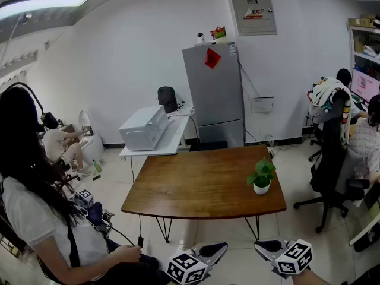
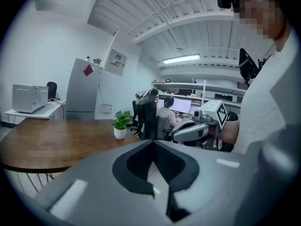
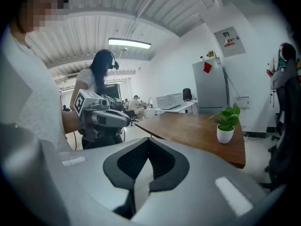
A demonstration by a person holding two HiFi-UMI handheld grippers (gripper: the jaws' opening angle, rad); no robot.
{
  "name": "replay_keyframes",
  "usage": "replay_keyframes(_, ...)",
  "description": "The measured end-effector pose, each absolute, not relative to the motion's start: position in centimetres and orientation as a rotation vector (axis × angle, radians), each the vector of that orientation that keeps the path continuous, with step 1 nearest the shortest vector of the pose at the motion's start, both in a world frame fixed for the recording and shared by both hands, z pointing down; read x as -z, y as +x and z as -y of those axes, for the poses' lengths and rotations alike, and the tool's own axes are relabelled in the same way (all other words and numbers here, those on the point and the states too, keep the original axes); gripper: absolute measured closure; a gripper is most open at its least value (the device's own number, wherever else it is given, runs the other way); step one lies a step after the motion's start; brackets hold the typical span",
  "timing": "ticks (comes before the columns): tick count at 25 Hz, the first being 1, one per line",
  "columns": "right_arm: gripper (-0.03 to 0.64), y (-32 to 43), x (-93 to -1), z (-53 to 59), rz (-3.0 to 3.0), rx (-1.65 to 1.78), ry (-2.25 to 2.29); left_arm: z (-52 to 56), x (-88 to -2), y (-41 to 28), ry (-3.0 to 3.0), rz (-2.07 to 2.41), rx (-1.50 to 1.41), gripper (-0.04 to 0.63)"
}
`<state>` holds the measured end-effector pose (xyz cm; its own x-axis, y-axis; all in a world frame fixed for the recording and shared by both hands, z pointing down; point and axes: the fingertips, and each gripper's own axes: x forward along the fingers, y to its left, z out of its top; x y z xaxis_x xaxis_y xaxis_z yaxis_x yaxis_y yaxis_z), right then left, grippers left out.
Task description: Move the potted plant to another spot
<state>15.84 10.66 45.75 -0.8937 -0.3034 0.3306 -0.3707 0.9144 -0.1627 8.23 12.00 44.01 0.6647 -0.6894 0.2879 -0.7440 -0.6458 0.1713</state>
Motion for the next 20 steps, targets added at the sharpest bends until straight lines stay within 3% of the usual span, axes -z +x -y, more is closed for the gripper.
replay_keyframes(12, 0.612, 20.5, -49.3, -10.5, 2.703, -0.372, 0.5, -10.7, -47.0, 9.6, 2.551, 1.205, -0.211, 0.607)
replay_keyframes(20, 0.612, 19.1, -50.4, -5.4, 2.702, -0.371, 0.542, -6.2, -48.3, 7.1, 2.489, 1.203, -0.205, 0.607)
